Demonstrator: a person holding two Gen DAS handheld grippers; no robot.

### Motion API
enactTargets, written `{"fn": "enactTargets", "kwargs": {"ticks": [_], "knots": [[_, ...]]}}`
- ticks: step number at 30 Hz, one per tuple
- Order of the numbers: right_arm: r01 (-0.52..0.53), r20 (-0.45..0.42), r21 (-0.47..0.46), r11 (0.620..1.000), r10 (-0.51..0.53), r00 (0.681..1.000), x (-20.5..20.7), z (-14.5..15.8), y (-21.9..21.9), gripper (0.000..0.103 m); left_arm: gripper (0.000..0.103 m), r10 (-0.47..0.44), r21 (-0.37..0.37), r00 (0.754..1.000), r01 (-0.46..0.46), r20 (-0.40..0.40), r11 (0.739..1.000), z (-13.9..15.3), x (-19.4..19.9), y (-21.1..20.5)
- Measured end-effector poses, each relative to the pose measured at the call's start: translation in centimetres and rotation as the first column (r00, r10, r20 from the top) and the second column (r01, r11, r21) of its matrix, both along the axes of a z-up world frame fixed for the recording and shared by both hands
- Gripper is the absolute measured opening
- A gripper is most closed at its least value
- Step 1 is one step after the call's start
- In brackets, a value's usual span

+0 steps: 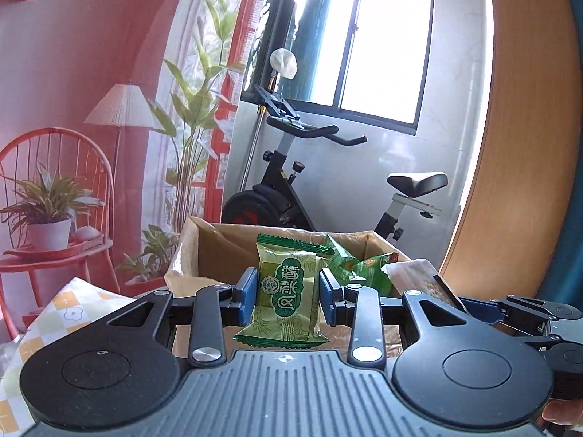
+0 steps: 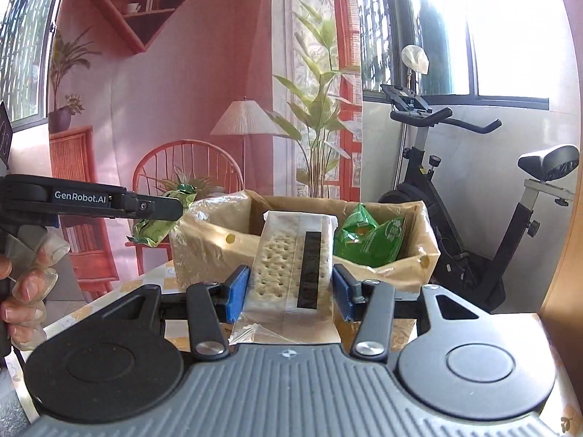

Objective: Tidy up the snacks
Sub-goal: 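Carry the green cake and cracker packet into the box and release them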

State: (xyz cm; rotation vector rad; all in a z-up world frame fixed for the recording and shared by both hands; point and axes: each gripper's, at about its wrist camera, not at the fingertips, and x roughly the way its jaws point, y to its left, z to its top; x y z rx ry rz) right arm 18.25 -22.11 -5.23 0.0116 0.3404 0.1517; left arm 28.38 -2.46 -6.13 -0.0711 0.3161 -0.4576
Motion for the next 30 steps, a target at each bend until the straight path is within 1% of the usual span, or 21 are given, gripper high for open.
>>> {"fn": "enactTargets", "kwargs": {"ticks": [2, 4, 6, 9, 11, 14, 16, 18, 20, 21, 22, 24, 26, 28, 30], "knots": [[0.002, -0.004, 0.002, 1.000, -0.002, 1.000, 2.4, 1.2, -0.3, 0.051, 0.038, 0.007, 0.042, 1.000, -0.007, 0.004, 0.999, 0.7, 2.4, -1.2], [0.010, -0.022, -0.016, 1.000, -0.011, 1.000, 5.6, 1.9, -0.4, 0.051, 0.038, 0.023, 0.072, 0.999, -0.021, -0.022, 0.997, 0.9, 4.7, -2.4], [0.029, -0.043, -0.028, 0.999, -0.031, 0.999, 8.2, 1.9, -0.6, 0.051, 0.038, 0.054, 0.109, 0.997, -0.048, -0.053, 0.993, 1.2, 7.3, -3.2], [0.064, -0.073, -0.082, 0.995, -0.070, 0.995, 11.1, 1.1, -0.2, 0.051, 0.038, 0.078, 0.149, 0.994, -0.066, -0.082, 0.987, 1.2, 9.5, -3.7], [0.073, -0.102, -0.094, 0.993, -0.082, 0.991, 12.3, 0.4, 0.0, 0.051, 0.038, 0.090, 0.182, 0.990, -0.069, -0.109, 0.981, 0.7, 10.5, -4.1], [0.085, -0.145, -0.069, 0.994, -0.095, 0.985, 13.3, -0.7, -0.2, 0.051, 0.038, 0.094, 0.226, 0.983, -0.058, -0.155, 0.973, -0.2, 11.9, -4.2], [0.090, -0.174, -0.049, 0.995, -0.097, 0.980, 13.5, -1.1, -0.5, 0.051, 0.038, 0.104, 0.259, 0.980, -0.057, -0.172, 0.964, -0.5, 12.1, -4.2], [0.097, -0.184, -0.041, 0.994, -0.102, 0.978, 13.3, -1.2, -0.7, 0.052, 0.038, 0.099, 0.275, 0.979, -0.047, -0.178, 0.960, -0.5, 12.2, -4.0], [0.107, -0.175, -0.032, 0.994, -0.111, 0.978, 12.8, -0.7, -0.9, 0.062, 0.045, 0.096, 0.277, 0.979, -0.044, -0.178, 0.960, -0.2, 12.0, -3.7], [0.114, -0.169, -0.026, 0.993, -0.116, 0.979, 12.6, -0.3, -1.0, 0.073, 0.056, 0.097, 0.274, 0.979, -0.045, -0.180, 0.961, 0.1, 11.7, -3.6], [0.121, -0.163, -0.023, 0.992, -0.123, 0.979, 12.3, 0.2, -1.0, 0.080, 0.065, 0.100, 0.270, 0.979, -0.049, -0.177, 0.962, 0.5, 11.3, -3.4], [0.118, -0.152, -0.024, 0.993, -0.120, 0.981, 11.8, 1.2, -1.1, 0.080, 0.070, 0.094, 0.264, 0.983, -0.050, -0.158, 0.963, 1.3, 10.4, -3.0], [0.102, -0.135, -0.026, 0.994, -0.105, 0.985, 10.7, 2.6, -1.1, 0.083, 0.073, 0.088, 0.269, 0.986, -0.049, -0.138, 0.962, 2.3, 9.5, -2.8], [0.092, -0.113, -0.025, 0.995, -0.094, 0.989, 9.7, 4.0, -1.0, 0.093, 0.082, 0.091, 0.268, 0.990, -0.058, -0.110, 0.962, 3.4, 8.3, -2.5], [0.083, -0.093, -0.025, 0.996, -0.084, 0.992, 8.7, 5.1, -0.8, 0.097, 0.085, 0.095, 0.264, 0.992, -0.071, -0.078, 0.962, 4.5, 7.0, -2.3]]}}
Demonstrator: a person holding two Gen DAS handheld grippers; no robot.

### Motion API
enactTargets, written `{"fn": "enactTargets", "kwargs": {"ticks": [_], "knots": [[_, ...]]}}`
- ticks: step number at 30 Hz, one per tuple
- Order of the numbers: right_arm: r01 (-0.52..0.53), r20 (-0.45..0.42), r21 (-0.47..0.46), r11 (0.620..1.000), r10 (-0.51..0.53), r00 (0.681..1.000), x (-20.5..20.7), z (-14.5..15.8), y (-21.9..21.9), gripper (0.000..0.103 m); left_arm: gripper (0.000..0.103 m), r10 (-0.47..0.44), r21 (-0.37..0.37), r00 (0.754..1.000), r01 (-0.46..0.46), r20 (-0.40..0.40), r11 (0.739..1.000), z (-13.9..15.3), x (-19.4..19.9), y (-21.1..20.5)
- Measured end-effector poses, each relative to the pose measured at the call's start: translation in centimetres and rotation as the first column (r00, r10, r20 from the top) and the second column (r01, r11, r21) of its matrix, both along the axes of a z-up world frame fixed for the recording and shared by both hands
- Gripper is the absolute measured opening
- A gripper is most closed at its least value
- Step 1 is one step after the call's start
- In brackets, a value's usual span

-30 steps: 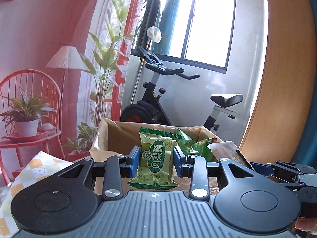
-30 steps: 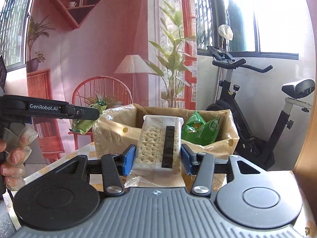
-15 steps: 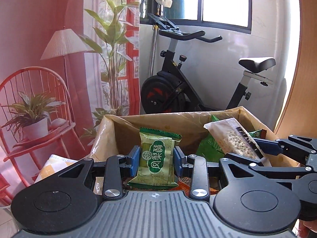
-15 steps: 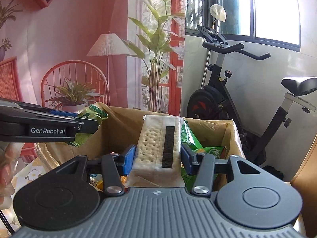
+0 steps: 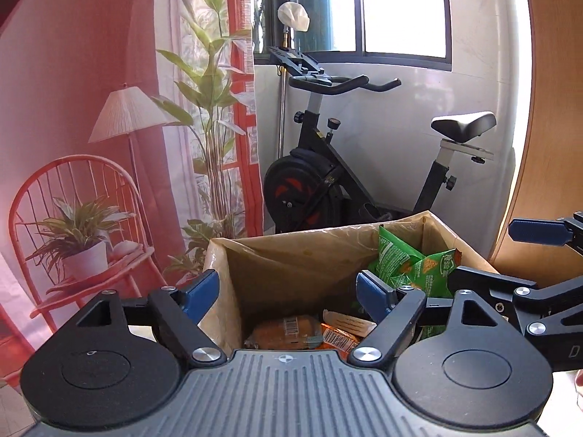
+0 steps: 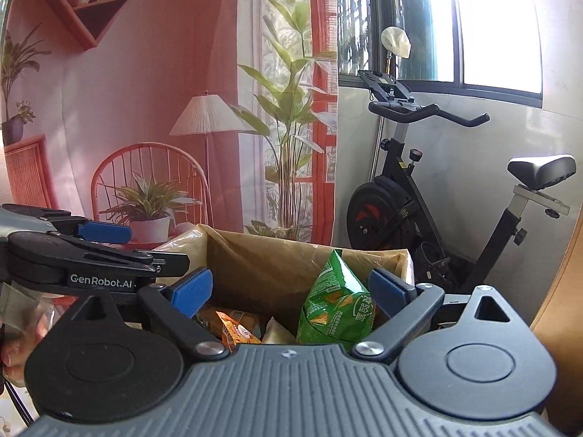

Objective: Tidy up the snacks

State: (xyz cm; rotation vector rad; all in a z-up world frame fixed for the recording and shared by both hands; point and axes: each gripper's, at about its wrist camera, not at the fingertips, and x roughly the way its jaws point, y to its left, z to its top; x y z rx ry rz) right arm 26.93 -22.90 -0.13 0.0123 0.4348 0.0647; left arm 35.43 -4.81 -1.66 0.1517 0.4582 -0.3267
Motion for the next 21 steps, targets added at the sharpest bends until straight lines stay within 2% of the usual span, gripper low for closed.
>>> {"fn": "enactTargets", "kwargs": {"ticks": [3, 12, 21], "knots": [[-0.001, 0.042, -0.013, 1.000, 0.001, 0.999, -1.8, 1.8, 0.7, 0.102, 0.089, 0.016, -0.001, 0.999, -0.016, 0.042, 1.000, 1.6, -2.0, 0.5], [0.033, 0.114, 0.024, 0.999, -0.035, 0.993, -6.6, 5.0, 2.9, 0.103, 0.094, 0.062, -0.009, 0.990, -0.062, 0.126, 0.998, 4.8, -8.1, 2.1], [0.056, 0.094, 0.127, 0.990, -0.068, 0.993, -10.1, 4.7, 3.8, 0.103, 0.094, 0.131, -0.048, 0.987, -0.127, 0.089, 0.991, 4.8, -12.1, 4.7]]}}
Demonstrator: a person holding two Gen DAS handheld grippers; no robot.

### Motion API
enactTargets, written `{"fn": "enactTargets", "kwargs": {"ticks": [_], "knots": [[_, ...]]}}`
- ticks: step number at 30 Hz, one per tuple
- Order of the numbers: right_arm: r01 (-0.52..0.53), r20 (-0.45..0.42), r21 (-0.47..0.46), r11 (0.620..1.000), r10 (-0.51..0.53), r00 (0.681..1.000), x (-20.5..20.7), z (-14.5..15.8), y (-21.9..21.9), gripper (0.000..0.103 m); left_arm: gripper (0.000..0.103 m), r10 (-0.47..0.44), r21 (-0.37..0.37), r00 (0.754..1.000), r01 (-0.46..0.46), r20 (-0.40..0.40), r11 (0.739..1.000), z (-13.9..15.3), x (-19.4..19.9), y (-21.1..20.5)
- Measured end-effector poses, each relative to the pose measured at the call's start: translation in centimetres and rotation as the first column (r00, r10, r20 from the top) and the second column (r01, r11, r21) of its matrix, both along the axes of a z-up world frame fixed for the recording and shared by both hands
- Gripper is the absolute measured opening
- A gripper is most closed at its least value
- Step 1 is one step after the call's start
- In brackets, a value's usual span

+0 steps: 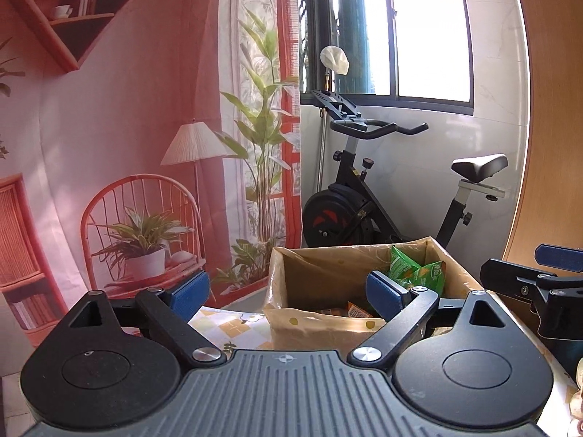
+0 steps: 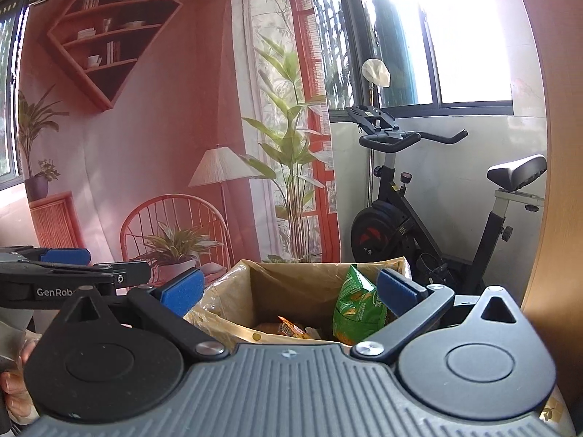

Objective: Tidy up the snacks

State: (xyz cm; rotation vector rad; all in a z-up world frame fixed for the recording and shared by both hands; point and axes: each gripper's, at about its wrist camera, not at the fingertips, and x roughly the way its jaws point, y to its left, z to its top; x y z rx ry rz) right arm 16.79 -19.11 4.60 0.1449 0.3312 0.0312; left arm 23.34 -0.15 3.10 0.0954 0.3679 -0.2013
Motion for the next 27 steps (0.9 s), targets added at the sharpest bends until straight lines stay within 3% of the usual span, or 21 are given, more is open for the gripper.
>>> {"fn": "enactTargets", "kwargs": {"ticks": [3, 8, 27], "knots": [[0.004, -0.029, 0.010, 1.000, -0.004, 1.000, -0.5, -0.6, 0.2, 0.103, 0.094, 0.018, -0.025, 1.000, -0.018, -0.021, 1.000, -0.7, -0.8, 0.9], [-0.002, -0.066, 0.005, 1.000, 0.002, 0.998, -1.0, -1.5, 0.7, 0.103, 0.094, 0.071, 0.003, 0.997, -0.071, -0.027, 0.997, -1.6, -1.6, 1.6], [-0.007, -0.082, -0.013, 1.000, 0.006, 0.997, -1.5, -2.1, 1.3, 0.103, 0.094, 0.106, 0.000, 0.994, -0.106, -0.014, 0.994, -1.3, -2.5, 1.6]]}}
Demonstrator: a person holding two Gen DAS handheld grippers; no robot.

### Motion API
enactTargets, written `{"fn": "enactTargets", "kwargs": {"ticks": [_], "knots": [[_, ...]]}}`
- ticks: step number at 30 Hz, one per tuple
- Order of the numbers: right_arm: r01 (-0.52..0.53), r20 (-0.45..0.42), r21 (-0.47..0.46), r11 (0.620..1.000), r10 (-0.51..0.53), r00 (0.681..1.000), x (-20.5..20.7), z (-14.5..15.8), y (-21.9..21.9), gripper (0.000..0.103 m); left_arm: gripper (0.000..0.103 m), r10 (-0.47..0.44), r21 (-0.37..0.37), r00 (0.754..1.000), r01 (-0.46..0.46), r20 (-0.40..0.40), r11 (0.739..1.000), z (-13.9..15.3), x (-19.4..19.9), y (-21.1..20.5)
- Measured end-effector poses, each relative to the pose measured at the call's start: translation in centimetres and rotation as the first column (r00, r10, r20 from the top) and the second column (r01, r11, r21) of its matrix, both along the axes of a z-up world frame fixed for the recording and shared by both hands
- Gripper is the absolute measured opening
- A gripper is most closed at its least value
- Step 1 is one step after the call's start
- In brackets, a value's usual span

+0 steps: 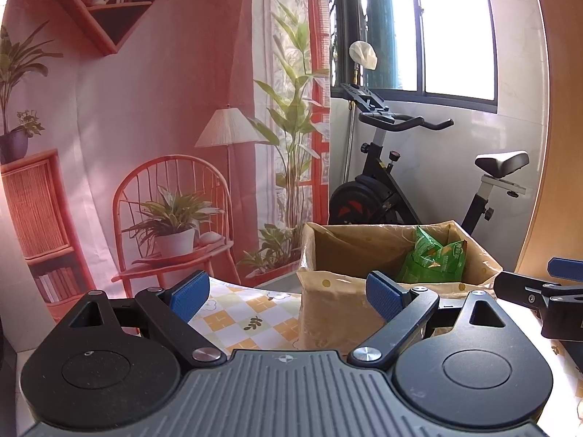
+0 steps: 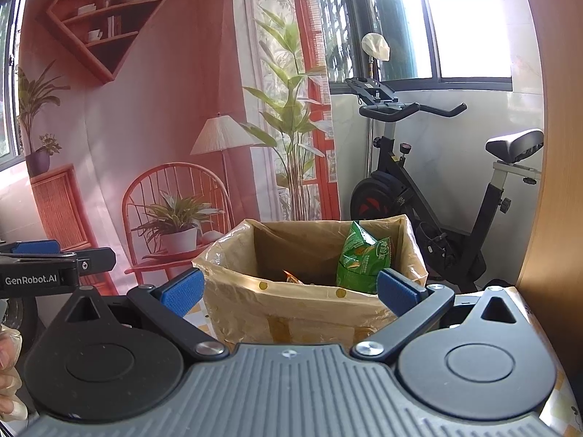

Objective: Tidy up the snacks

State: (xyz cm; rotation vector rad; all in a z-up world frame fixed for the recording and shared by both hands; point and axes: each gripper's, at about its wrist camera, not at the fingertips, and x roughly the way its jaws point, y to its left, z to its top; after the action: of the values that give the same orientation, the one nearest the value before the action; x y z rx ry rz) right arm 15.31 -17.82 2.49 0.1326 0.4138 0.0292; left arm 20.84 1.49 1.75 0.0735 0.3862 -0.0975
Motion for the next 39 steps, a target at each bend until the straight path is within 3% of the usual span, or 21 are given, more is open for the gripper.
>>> {"fn": "enactTargets", "kwargs": {"ticks": [39], "knots": [[-0.016, -0.007, -0.009, 1.000, 0.016, 1.000, 0.01, -0.34, 0.10, 0.103, 0.094, 0.039, -0.033, 0.999, -0.039, 0.002, 0.999, -0.36, -0.06, 0.71]]}}
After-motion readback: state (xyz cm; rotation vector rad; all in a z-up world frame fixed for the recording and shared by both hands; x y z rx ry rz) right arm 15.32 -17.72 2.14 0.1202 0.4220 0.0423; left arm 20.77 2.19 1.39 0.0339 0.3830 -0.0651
